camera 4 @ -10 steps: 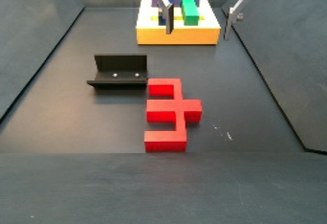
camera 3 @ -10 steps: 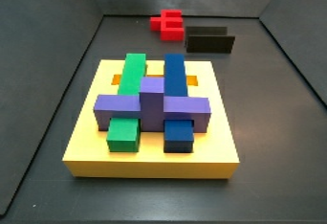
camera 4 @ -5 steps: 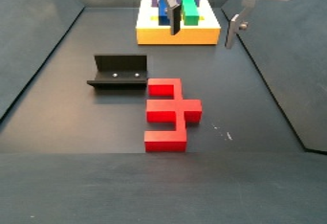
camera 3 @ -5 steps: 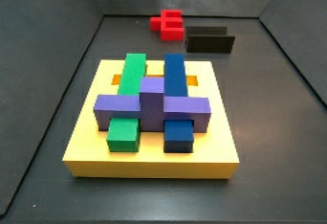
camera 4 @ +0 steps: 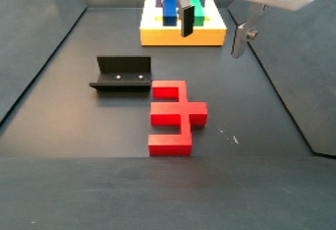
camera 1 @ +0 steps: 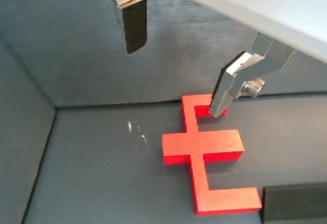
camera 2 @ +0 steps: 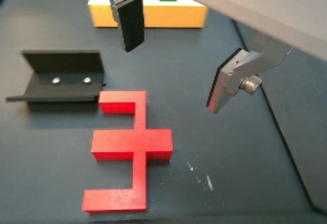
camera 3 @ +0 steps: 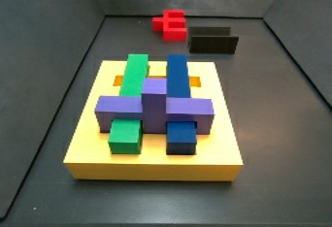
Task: Pick up the red object. Move up. Place the red object on the fixture. Regrasp the red object. Move to above the board. Insert the red object.
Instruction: Pick up the red object.
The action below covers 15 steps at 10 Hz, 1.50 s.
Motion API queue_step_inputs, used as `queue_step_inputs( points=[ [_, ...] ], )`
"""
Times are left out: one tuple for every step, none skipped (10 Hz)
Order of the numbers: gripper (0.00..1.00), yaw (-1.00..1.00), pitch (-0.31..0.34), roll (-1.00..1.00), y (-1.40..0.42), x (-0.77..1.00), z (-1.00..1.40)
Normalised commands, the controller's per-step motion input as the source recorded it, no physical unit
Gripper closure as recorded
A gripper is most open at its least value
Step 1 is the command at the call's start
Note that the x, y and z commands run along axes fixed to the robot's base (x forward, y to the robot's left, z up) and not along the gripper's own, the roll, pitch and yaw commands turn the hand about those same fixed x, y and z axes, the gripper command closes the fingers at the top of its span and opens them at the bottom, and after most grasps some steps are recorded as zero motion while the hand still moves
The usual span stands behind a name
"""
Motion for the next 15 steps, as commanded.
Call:
queue_step_inputs(
  points=[
    [0.00,-0.76,0.020,-0.06,0.17,0.02,0.00],
    [0.00,-0.75,0.014,-0.06,0.16,0.02,0.00],
    [0.00,-0.75,0.019,-0.05,0.15,0.05,0.00],
    [0.00,-0.75,0.019,-0.05,0.18,0.03,0.00],
    [0.00,-0.74,0.016,-0.05,0.19,0.05,-0.01],
    [0.00,-0.69,0.000,-0.06,0.13,0.13,-0.07],
    [0.00,-0.61,-0.026,-0.15,0.07,0.09,-0.20],
    [0.00,-0.61,-0.091,-0.19,0.04,0.00,-0.38],
    [0.00,-0.65,-0.107,-0.23,0.03,0.00,-0.48],
    [0.00,-0.62,-0.164,-0.24,0.04,0.00,-0.50],
    [0.00,-0.64,-0.164,-0.18,0.01,0.00,-0.56],
    [0.00,-0.62,-0.159,-0.19,0.01,0.00,-0.55],
    [0.00,-0.53,-0.176,-0.18,0.00,0.02,-0.51],
    [0.00,-0.35,-0.094,-0.07,0.00,0.05,-0.51],
    [0.00,-0.20,0.000,0.00,-0.01,0.18,-0.63]
  ],
)
